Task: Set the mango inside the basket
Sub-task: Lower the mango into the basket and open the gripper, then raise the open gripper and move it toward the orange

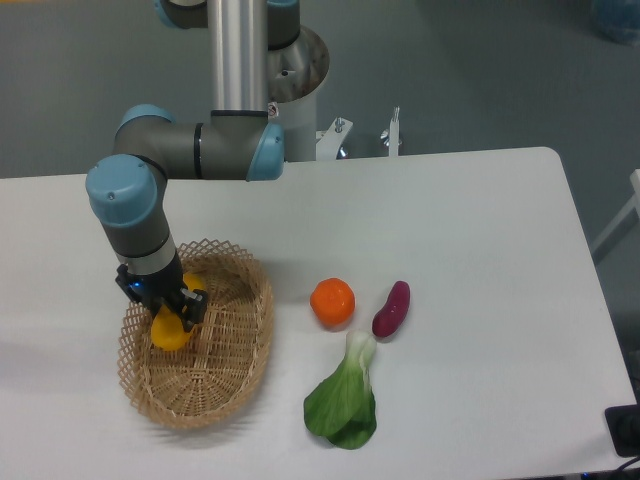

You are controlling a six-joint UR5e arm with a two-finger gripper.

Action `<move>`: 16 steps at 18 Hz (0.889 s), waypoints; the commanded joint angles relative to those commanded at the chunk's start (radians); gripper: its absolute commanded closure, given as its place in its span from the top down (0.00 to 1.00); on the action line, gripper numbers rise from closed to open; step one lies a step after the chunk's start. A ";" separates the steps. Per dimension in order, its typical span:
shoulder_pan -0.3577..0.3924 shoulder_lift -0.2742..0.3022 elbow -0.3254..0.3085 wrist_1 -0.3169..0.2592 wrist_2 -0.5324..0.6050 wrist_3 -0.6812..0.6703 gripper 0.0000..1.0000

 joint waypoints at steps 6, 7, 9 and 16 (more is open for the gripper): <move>0.000 -0.002 0.002 0.000 0.000 0.003 0.66; -0.002 -0.002 0.002 0.000 0.000 0.003 0.73; 0.000 -0.002 0.003 0.000 0.000 0.006 0.91; 0.011 0.023 0.021 -0.003 -0.008 -0.003 1.00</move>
